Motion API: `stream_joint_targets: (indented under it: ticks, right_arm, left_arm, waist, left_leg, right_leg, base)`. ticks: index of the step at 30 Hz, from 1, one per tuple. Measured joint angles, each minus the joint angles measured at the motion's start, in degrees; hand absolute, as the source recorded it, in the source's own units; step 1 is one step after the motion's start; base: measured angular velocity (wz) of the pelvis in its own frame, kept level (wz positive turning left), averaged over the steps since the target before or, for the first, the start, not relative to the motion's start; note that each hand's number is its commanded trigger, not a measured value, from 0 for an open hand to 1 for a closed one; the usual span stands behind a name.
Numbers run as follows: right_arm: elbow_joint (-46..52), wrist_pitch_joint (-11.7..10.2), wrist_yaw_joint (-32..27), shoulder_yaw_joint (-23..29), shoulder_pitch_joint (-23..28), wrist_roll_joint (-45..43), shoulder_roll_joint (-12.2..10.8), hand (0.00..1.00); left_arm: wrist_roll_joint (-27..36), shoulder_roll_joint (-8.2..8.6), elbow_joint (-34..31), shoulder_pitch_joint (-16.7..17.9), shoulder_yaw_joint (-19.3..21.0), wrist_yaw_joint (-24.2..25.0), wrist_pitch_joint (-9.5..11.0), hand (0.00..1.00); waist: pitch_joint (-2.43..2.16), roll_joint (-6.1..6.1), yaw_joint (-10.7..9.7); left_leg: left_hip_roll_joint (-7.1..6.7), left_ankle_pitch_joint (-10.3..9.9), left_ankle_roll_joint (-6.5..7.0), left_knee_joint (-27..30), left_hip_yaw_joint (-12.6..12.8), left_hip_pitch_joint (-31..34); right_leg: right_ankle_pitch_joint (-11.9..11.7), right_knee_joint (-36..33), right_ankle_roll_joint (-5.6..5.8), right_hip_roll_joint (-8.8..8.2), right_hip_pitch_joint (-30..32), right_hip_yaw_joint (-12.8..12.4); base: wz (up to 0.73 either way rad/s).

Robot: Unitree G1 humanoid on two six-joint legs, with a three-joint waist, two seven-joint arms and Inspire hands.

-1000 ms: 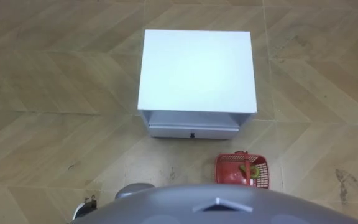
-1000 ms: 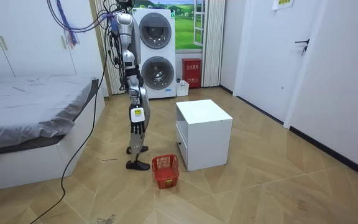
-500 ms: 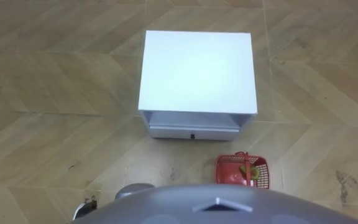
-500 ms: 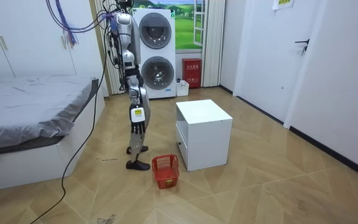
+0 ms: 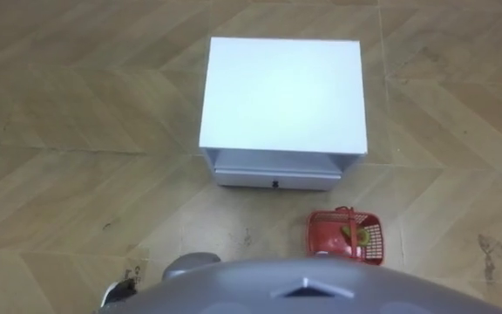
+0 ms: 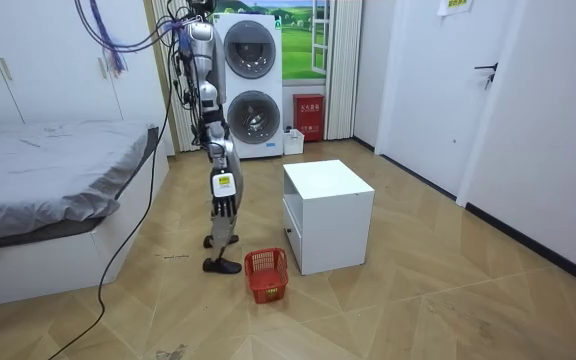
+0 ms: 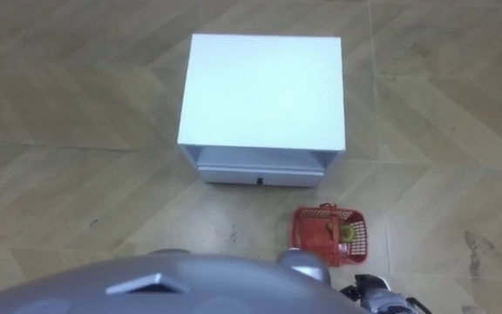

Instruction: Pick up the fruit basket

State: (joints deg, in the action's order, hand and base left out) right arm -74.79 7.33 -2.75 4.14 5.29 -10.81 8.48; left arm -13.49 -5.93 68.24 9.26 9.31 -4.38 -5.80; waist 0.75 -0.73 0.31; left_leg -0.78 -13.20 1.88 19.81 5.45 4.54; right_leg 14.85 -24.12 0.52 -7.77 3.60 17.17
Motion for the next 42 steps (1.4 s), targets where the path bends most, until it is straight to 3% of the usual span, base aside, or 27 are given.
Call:
stream_joint_targets:
  ticks: [1,4,5,6,7,8,10,13,14,15,16,17,18,19,20,21,23,25,28,31,32,34,39,40,41,42]
  right_arm:
    - [-0.1,-0.1,-0.3,0.0,-0.5,0.5,0.1,0.0]
    - [0.1,-0.3,-1.2,0.7,-3.5,2.2,1.1,0.0]
    - [1.1,-0.4,-1.5,2.3,-4.5,3.6,1.7,0.0]
    - [1.9,-0.4,-1.5,2.8,-4.8,4.5,1.6,0.0]
    - [2.4,-0.4,-1.5,3.7,-4.6,6.2,1.3,0.0]
    - [2.4,-0.5,-1.5,3.9,-4.8,7.3,0.8,0.0]
    - [2.4,-2.1,-1.6,3.8,-6.1,10.7,1.1,0.0]
    - [2.9,-4.1,-1.6,3.7,-11.9,17.2,1.6,0.0]
    - [2.9,-4.4,-1.5,3.2,-14.1,18.2,1.8,0.0]
    - [2.9,-4.7,-1.5,2.9,-14.9,18.6,1.8,0.0]
    - [2.9,-4.9,-1.4,2.0,-16.5,20.0,2.0,0.0]
    - [2.9,-4.8,-1.3,1.5,-17.4,21.8,1.9,0.0]
    - [2.7,-4.8,-1.2,1.3,-17.8,22.7,1.8,0.0]
    - [3.3,-4.8,-1.0,0.9,-17.5,24.3,1.9,0.0]
    - [3.8,-4.8,-0.8,0.6,-17.0,25.0,2.0,0.0]
    - [3.8,-4.8,-0.8,0.5,-16.9,25.6,2.0,0.0]
    - [4.8,-4.8,-0.8,0.6,-16.8,28.0,2.2,0.0]
    - [6.3,-5.5,-0.8,0.6,-16.5,29.2,2.8,0.0]
    - [6.6,-6.2,-1.0,0.7,-16.5,31.5,3.1,0.0]
    - [9.0,-6.2,-2.1,1.5,-16.5,33.5,3.1,0.0]
    - [10.1,-6.2,-2.9,1.6,-16.5,34.3,3.1,0.0]
    - [11.8,-6.3,-4.3,1.6,-16.4,35.4,3.1,0.0]
    - [16.4,-6.7,-8.7,1.7,-16.2,34.5,2.9,0.0]
    - [17.8,-7.0,-9.8,1.7,-16.2,33.8,3.0,0.0]
    - [19.4,-7.5,-10.7,1.7,-16.2,33.4,3.1,0.0]
    - [20.0,-7.9,-11.1,1.7,-16.2,33.2,3.3,0.0]
  left_arm:
    - [0.0,-0.23,0.5,-0.4,0.3,0.0,0.3,0.0]
    - [0.0,-1.53,1.7,-1.6,2.0,0.0,1.8,0.0]
    - [-0.1,-1.76,2.8,-2.3,3.0,0.0,2.5,0.0]
    - [-0.2,-2.12,2.9,-2.9,3.5,-0.1,2.6,0.0]
    - [-0.2,-3.14,2.9,-3.2,4.2,-0.1,3.0,0.0]
    - [-0.1,-4.24,2.9,-2.7,4.2,-0.1,3.3,0.0]
    - [0.5,-5.0,2.7,-3.1,4.0,-0.1,3.2,0.0]
    - [0.8,-5.97,2.8,-4.7,3.7,-0.5,3.2,0.0]
    - [1.5,-6.3,2.8,-6.0,3.7,-0.8,3.3,0.0]
    - [1.7,-6.51,2.9,-7.1,3.4,-1.3,3.4,0.0]
    - [1.7,-7.03,2.9,-9.2,2.8,-2.1,3.6,0.0]
    - [2.8,-7.73,3.0,-11.3,2.3,-3.0,3.9,0.0]
    - [3.7,-8.35,3.3,-12.1,1.4,-3.2,4.1,0.0]
    - [5.9,-8.87,3.8,-13.3,0.2,-3.9,4.7,0.0]
    - [7.5,-9.3,3.7,-13.8,-0.8,-4.3,5.3,0.0]
    - [8.2,-9.54,4.1,-13.9,-1.2,-4.7,5.6,0.0]
    - [10.6,-10.71,6.0,-14.2,-4.3,-5.5,6.2,0.0]
    - [11.7,-10.7,6.8,-14.2,-5.3,-6.3,6.3,0.0]
    - [12.2,-10.64,7.9,-13.6,-7.0,-7.6,6.4,0.0]
    - [14.7,-10.63,7.9,-13.5,-7.4,-9.4,8.0,0.0]
    - [15.8,-10.69,8.0,-13.4,-7.9,-10.5,8.9,0.0]
    - [16.5,-10.78,8.1,-13.0,-8.6,-11.9,9.9,0.0]
    - [17.5,-10.78,10.0,-11.0,-10.2,-13.6,10.3,0.0]
    - [17.6,-10.79,10.0,-10.2,-10.2,-13.6,10.3,0.0]
    - [18.0,-10.79,10.0,-9.3,-10.3,-13.6,10.4,0.0]
    - [18.0,-10.77,10.0,-8.7,-10.3,-13.6,10.4,0.0]
  waist:
    - [0.0,-0.05,0.2]
    - [-0.12,-0.04,0.1]
    - [-0.88,1.34,-0.1]
    - [-0.6,0.95,-0.1]
    - [-0.17,-0.48,0.2]
    - [-0.23,-1.92,0.8]
    - [-0.8,-3.02,2.6]
    - [-0.92,-4.5,3.6]
    - [-0.58,-4.71,4.1]
    - [-0.54,-4.85,4.5]
    - [-0.36,-4.95,5.0]
    - [0.15,-5.29,5.0]
    - [0.35,-5.81,5.3]
    - [0.58,-5.94,5.3]
    - [0.71,-6.55,5.7]
    - [0.75,-7.21,5.9]
    - [1.28,-9.14,5.5]
    - [1.35,-9.39,4.1]
    - [1.19,-10.12,3.2]
    - [1.27,-10.64,2.6]
    - [1.48,-11.25,1.8]
    - [1.6,-12.0,1.0]
    - [0.87,-13.09,-0.4]
    - [0.65,-13.38,-1.0]
    - [0.79,-13.23,-1.8]
    - [0.64,-13.54,-2.3]
  left_leg:
    - [-0.1,0.0,0.08,0.8,0.3,0.9]
    - [-0.5,-1.3,2.18,4.1,1.1,7.2]
    - [0.49,-1.2,2.63,4.4,1.4,10.4]
    - [0.58,-1.2,3.41,5.3,2.5,11.8]
    - [-0.29,-1.7,4.48,7.6,2.9,13.4]
    - [-1.18,-2.3,5.31,9.4,3.8,14.7]
    - [-1.37,-3.0,6.02,13.0,4.3,18.7]
    - [-1.29,-3.8,7.24,20.6,5.4,28.7]
    - [-1.25,-4.3,7.56,24.3,5.7,33.4]
    - [-1.21,-4.8,7.59,26.4,5.7,35.9]
    - [-1.06,-5.9,7.57,31.4,5.7,40.8]
    - [-1.02,-7.3,8.0,37.1,5.9,44.8]
    - [-0.99,-8.1,8.09,40.1,6.4,46.5]
    - [-0.96,-10.3,8.14,46.5,6.5,49.5]
    - [-0.98,-12.4,7.64,52.1,6.8,52.0]
    - [-1.08,-13.1,7.38,54.4,7.3,53.1]
    - [-1.14,-15.4,7.14,62.7,8.6,57.8]
    - [-1.1,-16.7,7.82,68.4,8.8,61.4]
    - [-1.07,-18.5,6.16,75.3,9.5,65.0]
    - [-1.35,-18.7,4.96,78.5,10.1,66.8]
    - [-2.25,-18.5,3.87,79.0,10.1,67.0]
    - [-3.31,-18.2,3.25,79.3,10.0,67.2]
    - [-3.79,-18.0,3.54,80.2,8.5,67.2]
    - [-3.93,-17.4,4.83,80.4,8.3,67.1]
    - [-3.84,-17.5,5.79,81.2,8.2,66.9]
    - [-3.82,-17.6,5.82,81.7,8.1,66.8]
  right_leg:
    - [0.0,-0.9,0.01,-0.12,1.1,-0.5]
    - [-0.7,-0.3,1.04,-0.03,6.0,-2.1]
    - [-2.1,-0.5,1.68,0.4,8.3,-2.2]
    - [-1.2,-4.4,1.61,-0.54,10.0,-2.3]
    - [1.7,-15.8,1.76,-3.28,11.2,-2.5]
    - [2.2,-24.9,2.1,-4.85,10.2,-3.7]
    - [1.3,-32.5,2.66,-5.13,7.1,-5.1]
    - [-0.4,-35.8,3.26,-5.13,1.9,-6.2]
    - [-0.4,-35.7,3.39,-5.25,0.4,-6.2]
    - [-0.5,-35.5,3.51,-5.23,-0.1,-6.3]
    - [-2.0,-35.8,4.09,-5.29,-0.3,-6.1]
    - [-1.3,-37.2,5.16,-5.26,0.8,-7.0]
    - [-0.3,-38.9,5.76,-5.4,1.6,-8.3]
    - [4.5,-45.7,6.09,-6.18,3.0,-8.6]
    - [8.3,-51.9,5.03,-6.78,4.2,-10.0]
    - [10.0,-55.1,4.62,-7.14,4.9,-10.9]
    - [13.5,-67.0,4.63,-7.57,8.3,-14.0]
    - [14.8,-74.4,4.74,-7.95,9.9,-14.1]
    - [15.1,-83.8,4.85,-8.43,11.0,-14.8]
    - [15.3,-89.8,4.47,-9.35,11.7,-15.3]
    - [15.3,-91.3,4.45,-9.67,11.6,-15.5]
    - [15.6,-92.6,3.99,-9.77,11.5,-15.8]
    - [16.4,-94.1,3.75,-8.74,11.2,-16.5]
    - [17.1,-94.3,3.5,-8.65,10.8,-16.6]
    - [17.9,-94.6,3.37,-8.46,9.8,-16.5]
    - [18.3,-94.9,3.18,-8.4,9.3,-16.3]
  base:
    - [-0.06]
    - [-0.15]
    - [-0.05]
    - [0.31]
    - [0.47]
    - [0.41]
    - [-0.05]
    - [-0.14]
    - [-0.04]
    - [0.03]
    - [0.21]
    - [0.24]
    - [0.34]
    - [0.16]
    - [0.14]
    - [0.0]
    - [0.15]
    - [0.27]
    - [0.23]
    - [0.13]
    - [0.09]
    - [0.07]
    - [-0.14]
    - [-0.13]
    - [-0.08]
    - [0.03]
